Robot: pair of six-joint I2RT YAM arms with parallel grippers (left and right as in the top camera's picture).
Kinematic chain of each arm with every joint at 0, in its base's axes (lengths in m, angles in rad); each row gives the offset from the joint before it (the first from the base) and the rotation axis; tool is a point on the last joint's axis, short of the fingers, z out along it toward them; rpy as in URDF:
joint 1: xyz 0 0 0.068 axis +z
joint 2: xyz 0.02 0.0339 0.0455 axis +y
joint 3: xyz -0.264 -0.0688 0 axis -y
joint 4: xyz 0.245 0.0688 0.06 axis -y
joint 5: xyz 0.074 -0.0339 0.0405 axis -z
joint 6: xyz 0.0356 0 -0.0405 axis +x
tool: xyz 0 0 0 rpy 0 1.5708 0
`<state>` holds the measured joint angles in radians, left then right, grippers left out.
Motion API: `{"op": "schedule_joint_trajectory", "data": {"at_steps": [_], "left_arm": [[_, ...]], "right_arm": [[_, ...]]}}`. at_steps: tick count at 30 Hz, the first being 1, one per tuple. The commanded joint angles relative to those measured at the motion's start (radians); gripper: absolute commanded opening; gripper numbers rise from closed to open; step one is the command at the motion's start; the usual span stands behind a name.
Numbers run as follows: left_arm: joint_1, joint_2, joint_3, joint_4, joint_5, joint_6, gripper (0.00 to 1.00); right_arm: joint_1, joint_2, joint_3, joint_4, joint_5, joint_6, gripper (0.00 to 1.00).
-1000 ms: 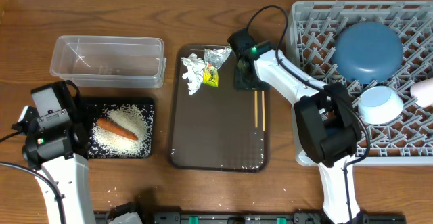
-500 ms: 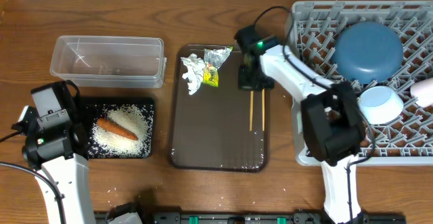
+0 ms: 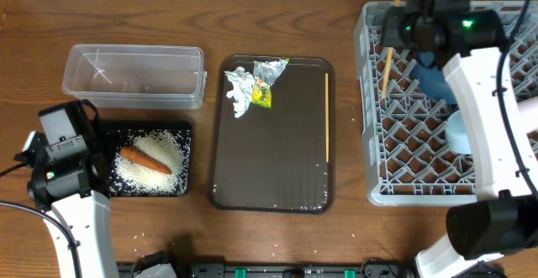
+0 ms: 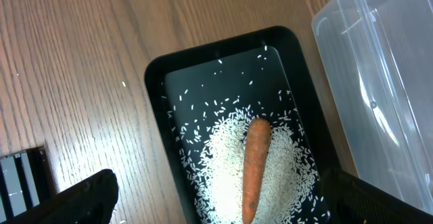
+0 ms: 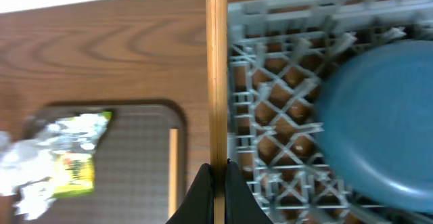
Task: Sort waste into correct bins and load items into the dishwasher rack
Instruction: 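Carry the chopstick to the rack and release it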
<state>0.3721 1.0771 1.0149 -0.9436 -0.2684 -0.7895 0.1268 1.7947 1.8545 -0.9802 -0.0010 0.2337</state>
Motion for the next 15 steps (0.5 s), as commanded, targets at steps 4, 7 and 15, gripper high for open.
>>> {"op": "schedule_joint_trajectory", "data": {"at_steps": [4, 7, 15], "left_arm": [[0.005, -0.006, 0.012, -0.006, -0.009, -0.013, 0.98], [0.005, -0.006, 0.012, -0.006, -0.009, -0.013, 0.98], [0.005, -0.006, 0.012, -0.006, -0.009, -0.013, 0.98]], "right_arm": [[-0.029, 0.117, -0.043, -0.003, 0.012, -0.101, 0.02], [-0.029, 0.158, -0.043, -0.003, 0.012, -0.101, 0.05], [-0.026, 0.179, -0.042, -0.031, 0.011, -0.073, 0.92]]}}
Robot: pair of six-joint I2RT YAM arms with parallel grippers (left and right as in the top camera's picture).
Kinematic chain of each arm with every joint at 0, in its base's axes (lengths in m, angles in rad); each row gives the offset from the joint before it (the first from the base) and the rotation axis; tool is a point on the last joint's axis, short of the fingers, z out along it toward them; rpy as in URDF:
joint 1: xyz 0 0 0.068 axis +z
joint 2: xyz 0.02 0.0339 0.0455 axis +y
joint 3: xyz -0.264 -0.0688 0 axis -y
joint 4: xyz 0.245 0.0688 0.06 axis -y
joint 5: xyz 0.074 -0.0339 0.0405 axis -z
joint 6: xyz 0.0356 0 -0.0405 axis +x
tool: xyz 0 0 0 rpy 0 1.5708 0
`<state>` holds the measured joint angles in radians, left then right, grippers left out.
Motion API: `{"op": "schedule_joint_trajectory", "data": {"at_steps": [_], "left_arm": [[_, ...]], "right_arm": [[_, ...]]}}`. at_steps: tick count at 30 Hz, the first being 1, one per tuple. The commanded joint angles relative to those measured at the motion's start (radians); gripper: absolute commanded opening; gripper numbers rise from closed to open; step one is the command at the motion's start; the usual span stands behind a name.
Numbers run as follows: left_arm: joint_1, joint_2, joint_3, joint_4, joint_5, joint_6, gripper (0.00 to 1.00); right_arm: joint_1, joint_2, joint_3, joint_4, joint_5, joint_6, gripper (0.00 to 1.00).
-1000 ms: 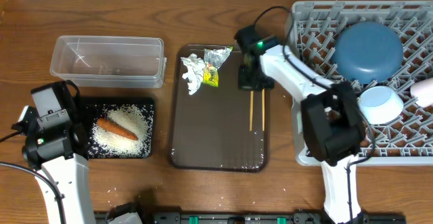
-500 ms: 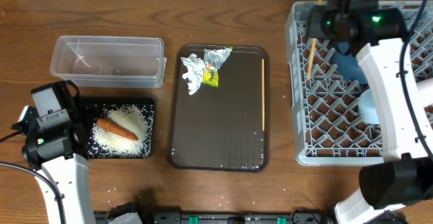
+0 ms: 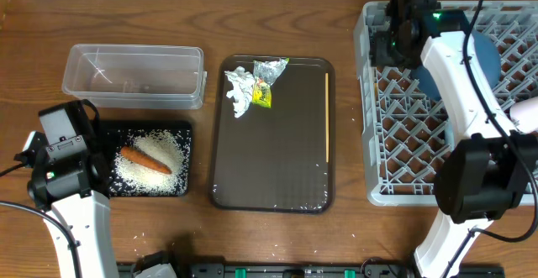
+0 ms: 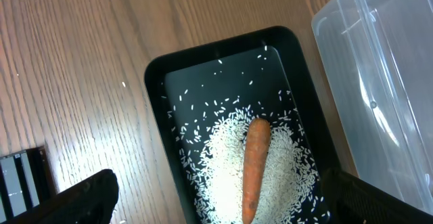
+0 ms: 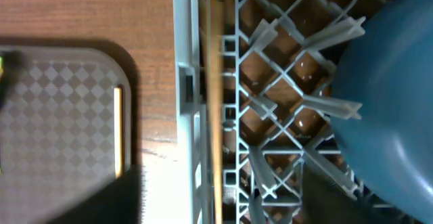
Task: Sort waste into correct bins and load items into the dishwasher rack
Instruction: 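Carry the chopstick to the rack and release it, then return the right gripper to the tray and grasp the second chopstick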
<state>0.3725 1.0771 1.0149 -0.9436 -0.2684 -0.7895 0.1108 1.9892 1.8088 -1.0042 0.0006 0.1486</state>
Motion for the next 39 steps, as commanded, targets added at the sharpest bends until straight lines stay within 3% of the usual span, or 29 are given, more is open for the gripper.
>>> {"op": "schedule_joint_trajectory", "data": {"at_steps": [1, 9, 14, 20, 25, 39], "left_arm": [[0.005, -0.006, 0.012, -0.006, -0.009, -0.013, 0.98], [0.005, -0.006, 0.012, -0.006, -0.009, -0.013, 0.98], [0.005, -0.006, 0.012, -0.006, -0.009, -0.013, 0.98], [0.005, -0.006, 0.012, -0.006, -0.009, -0.013, 0.98], [0.005, -0.006, 0.012, -0.006, -0.009, -0.013, 0.98], [0.005, -0.006, 0.012, -0.006, -0.009, -0.013, 0.98]], "right_arm": [[-0.006, -0.023, 0.003, -0.014, 0.008, 0.022, 0.94], [0.059, -0.113, 0.005, -0.035, -0.166, 0.034, 0.95], [0.159, -0.105, 0.002, -0.031, -0.148, 0.123, 0.94], [0.275, -0.019, -0.007, -0.024, -0.032, 0.244, 0.93], [0.335, 0.101, -0.007, -0.022, 0.026, 0.310, 0.85], [0.348, 0.321, -0.007, 0.011, -0.013, 0.345, 0.80]]}}
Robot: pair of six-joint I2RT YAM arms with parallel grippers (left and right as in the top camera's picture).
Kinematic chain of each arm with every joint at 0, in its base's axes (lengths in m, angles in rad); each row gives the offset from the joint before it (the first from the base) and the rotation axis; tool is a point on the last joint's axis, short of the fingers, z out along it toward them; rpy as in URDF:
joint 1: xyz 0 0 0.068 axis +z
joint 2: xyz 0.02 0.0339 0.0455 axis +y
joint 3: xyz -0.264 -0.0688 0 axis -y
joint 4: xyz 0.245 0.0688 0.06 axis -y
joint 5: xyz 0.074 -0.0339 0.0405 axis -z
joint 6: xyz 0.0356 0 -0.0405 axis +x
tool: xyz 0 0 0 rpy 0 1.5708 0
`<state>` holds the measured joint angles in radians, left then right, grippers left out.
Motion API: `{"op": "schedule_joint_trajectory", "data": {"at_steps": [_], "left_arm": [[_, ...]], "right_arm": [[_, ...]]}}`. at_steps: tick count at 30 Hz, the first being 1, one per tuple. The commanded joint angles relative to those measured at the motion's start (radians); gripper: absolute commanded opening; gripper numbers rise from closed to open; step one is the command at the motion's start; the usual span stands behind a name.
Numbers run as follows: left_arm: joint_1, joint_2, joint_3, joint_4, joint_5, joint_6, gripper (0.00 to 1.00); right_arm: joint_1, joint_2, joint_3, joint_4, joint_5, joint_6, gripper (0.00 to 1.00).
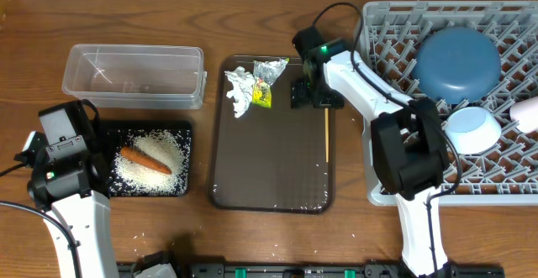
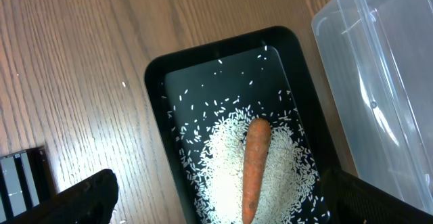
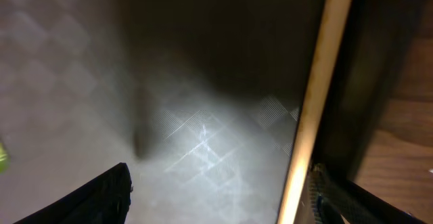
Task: Sort waste into correct bins and load items into the dishwasher rack
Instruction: 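Return the right gripper to the tray and grasp the second chopstick, then carry the second chopstick to the rack and release it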
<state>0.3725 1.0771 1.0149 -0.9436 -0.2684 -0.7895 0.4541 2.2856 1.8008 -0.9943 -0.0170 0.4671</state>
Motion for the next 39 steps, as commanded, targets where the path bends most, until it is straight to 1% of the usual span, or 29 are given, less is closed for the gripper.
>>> {"op": "schedule_joint_trajectory", "data": {"at_steps": [1, 3, 4, 6, 8, 9, 10, 13, 16, 19, 22, 25, 27, 31, 34, 39], "left_arm": [[0.005, -0.006, 0.012, -0.006, -0.009, -0.013, 0.98], [0.005, -0.006, 0.012, -0.006, -0.009, -0.013, 0.98], [0.005, -0.006, 0.012, -0.006, -0.009, -0.013, 0.98], [0.005, -0.006, 0.012, -0.006, -0.009, -0.013, 0.98], [0.005, -0.006, 0.012, -0.006, -0.009, -0.013, 0.98], [0.005, -0.006, 0.012, -0.006, -0.009, -0.013, 0.98], [0.005, -0.006, 0.012, -0.006, -0.009, -0.013, 0.98], [0.005, -0.006, 0.012, -0.006, -0.009, -0.013, 0.98], [0.005, -0.006, 0.012, -0.006, -0.009, -0.013, 0.98], [0.005, -0.006, 0.012, -0.006, -0.009, -0.013, 0.98], [0.005, -0.006, 0.012, -0.006, -0.009, -0.013, 0.98], [0.005, -0.006, 0.012, -0.006, -0.009, -0.013, 0.98], [0.005, -0.006, 0.012, -0.006, -0.009, -0.013, 0.98], [0.005, -0.006, 0.012, -0.006, -0.009, -0.013, 0.98], [0.005, -0.006, 0.012, -0.006, -0.009, -0.013, 0.98], [0.005, -0.006, 0.012, -0.006, -0.008, -0.013, 0.98]], "right_arm": [[0.004, 0.033, 0.000, -0.001, 0.005, 0.027, 0.80], [0.007, 0.045, 0.000, -0.001, 0.001, 0.027, 0.80], [0.010, 0.053, 0.000, -0.001, -0.002, 0.027, 0.76], [0.017, 0.071, -0.004, 0.003, -0.003, 0.034, 0.54], [0.026, 0.083, -0.011, 0.011, -0.007, 0.035, 0.26], [0.032, 0.085, -0.012, 0.011, -0.008, 0.047, 0.11], [0.036, 0.089, -0.013, 0.011, -0.008, 0.053, 0.01], [0.043, 0.080, 0.003, 0.003, -0.036, 0.056, 0.01], [0.028, 0.042, 0.070, -0.051, -0.082, 0.049, 0.01], [-0.006, -0.030, 0.166, -0.125, -0.095, -0.006, 0.01], [-0.051, -0.119, 0.261, -0.177, -0.068, -0.071, 0.01], [-0.098, -0.214, 0.309, -0.182, 0.018, -0.084, 0.01], [-0.129, -0.272, 0.313, -0.170, 0.060, -0.113, 0.01], [-0.192, -0.324, 0.313, -0.168, 0.097, -0.249, 0.01], [-0.227, -0.314, 0.303, -0.180, 0.146, -0.263, 0.01], [-0.282, -0.282, 0.240, -0.163, 0.166, -0.267, 0.01]]}}
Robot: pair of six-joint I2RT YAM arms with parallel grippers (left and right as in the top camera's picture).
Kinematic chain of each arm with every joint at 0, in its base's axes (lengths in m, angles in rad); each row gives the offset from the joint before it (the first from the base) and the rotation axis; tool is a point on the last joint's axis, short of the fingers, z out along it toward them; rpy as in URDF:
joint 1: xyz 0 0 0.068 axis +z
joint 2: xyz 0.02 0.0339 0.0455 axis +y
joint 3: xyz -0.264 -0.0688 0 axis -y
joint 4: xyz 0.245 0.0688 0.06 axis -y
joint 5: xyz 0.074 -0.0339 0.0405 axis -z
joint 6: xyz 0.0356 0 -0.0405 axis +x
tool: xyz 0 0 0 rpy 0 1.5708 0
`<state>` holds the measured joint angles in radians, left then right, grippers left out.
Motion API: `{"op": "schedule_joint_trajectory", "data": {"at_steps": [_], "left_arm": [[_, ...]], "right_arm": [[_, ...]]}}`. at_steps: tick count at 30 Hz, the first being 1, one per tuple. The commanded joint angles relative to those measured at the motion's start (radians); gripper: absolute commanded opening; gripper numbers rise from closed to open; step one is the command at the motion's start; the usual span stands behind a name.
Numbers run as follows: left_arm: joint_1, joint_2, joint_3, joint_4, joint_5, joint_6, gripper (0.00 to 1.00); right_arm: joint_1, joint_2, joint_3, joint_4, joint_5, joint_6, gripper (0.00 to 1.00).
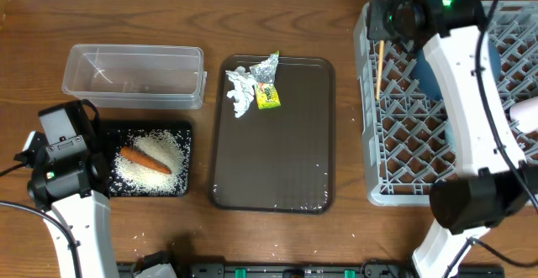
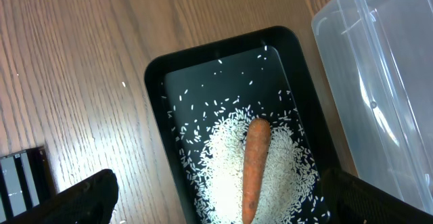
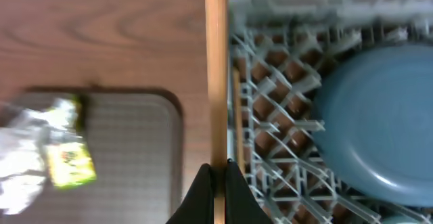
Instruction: Sort waste into correct bins and load items into the dishwasher rack
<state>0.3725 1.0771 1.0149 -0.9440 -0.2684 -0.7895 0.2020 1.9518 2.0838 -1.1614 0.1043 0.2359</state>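
Observation:
My right gripper [image 3: 216,173] is shut on a wooden chopstick [image 3: 216,68], which hangs upright at the left edge of the grey dishwasher rack [image 1: 395,144]; overhead the chopstick [image 1: 380,60] shows over that edge. A second thin stick [image 3: 235,105] lies inside the rack beside it. The rack also holds a blue bowl [image 3: 365,116]. Crumpled wrappers [image 1: 252,89] lie at the top of the brown tray [image 1: 269,160]. Over the black tray [image 2: 155,116] with rice and a carrot [image 2: 254,163], my left gripper [image 2: 230,207] stays open.
A clear plastic container [image 1: 134,76] stands behind the black tray. A white cup [image 1: 525,110] shows at the rack's right side. My right arm crosses over the rack from the front right.
My right gripper was open low over the tray beside the chopstick lying there. Now it is shut on that chopstick, up at the rack's left edge. The yellow wrapper has shifted slightly. Left arm unchanged.
First my right gripper held a chopstick upright over the rack's left edge. Then it was open above the rack with that stick inside. Later it was at the tray by the second chopstick. Now it holds that one at the rack, and no chopstick lies on the tray.

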Motion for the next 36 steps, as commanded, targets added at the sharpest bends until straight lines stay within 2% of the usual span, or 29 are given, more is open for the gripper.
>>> {"op": "schedule_joint_trajectory", "data": {"at_steps": [1, 8, 10, 11, 13, 14, 16, 24, 32, 36], "left_arm": [[0.005, -0.006, 0.012, -0.005, -0.009, -0.013, 0.98], [0.005, -0.006, 0.012, -0.005, -0.009, -0.013, 0.98], [0.005, -0.006, 0.012, -0.005, -0.009, -0.013, 0.98], [0.005, -0.006, 0.012, -0.005, -0.009, -0.013, 0.98], [0.005, -0.006, 0.012, -0.005, -0.009, -0.013, 0.98], [0.005, -0.006, 0.012, -0.005, -0.009, -0.013, 0.98], [0.005, -0.006, 0.012, -0.005, -0.009, -0.013, 0.98], [0.005, -0.006, 0.012, -0.005, -0.009, -0.013, 0.98], [0.005, -0.006, 0.012, -0.005, -0.009, -0.013, 0.98], [0.005, -0.006, 0.012, -0.005, -0.009, -0.013, 0.98]], "right_arm": [[-0.039, 0.059, -0.060, 0.019, 0.053, -0.035, 0.01], [-0.078, 0.068, -0.169, 0.108, 0.056, -0.058, 0.01], [-0.082, 0.068, -0.181, 0.121, 0.056, -0.058, 0.06], [-0.083, 0.068, -0.182, 0.122, 0.056, -0.058, 0.17], [-0.083, 0.068, -0.182, 0.122, 0.056, -0.058, 0.59], [-0.083, 0.068, -0.182, 0.121, 0.054, -0.058, 0.73], [-0.080, 0.068, -0.182, 0.119, 0.042, -0.058, 0.89], [-0.046, 0.058, -0.178, 0.107, -0.093, -0.056, 0.91], [0.053, 0.050, -0.182, 0.163, -0.474, -0.050, 0.91], [0.148, 0.058, -0.182, 0.232, -0.414, -0.050, 0.96]]}}
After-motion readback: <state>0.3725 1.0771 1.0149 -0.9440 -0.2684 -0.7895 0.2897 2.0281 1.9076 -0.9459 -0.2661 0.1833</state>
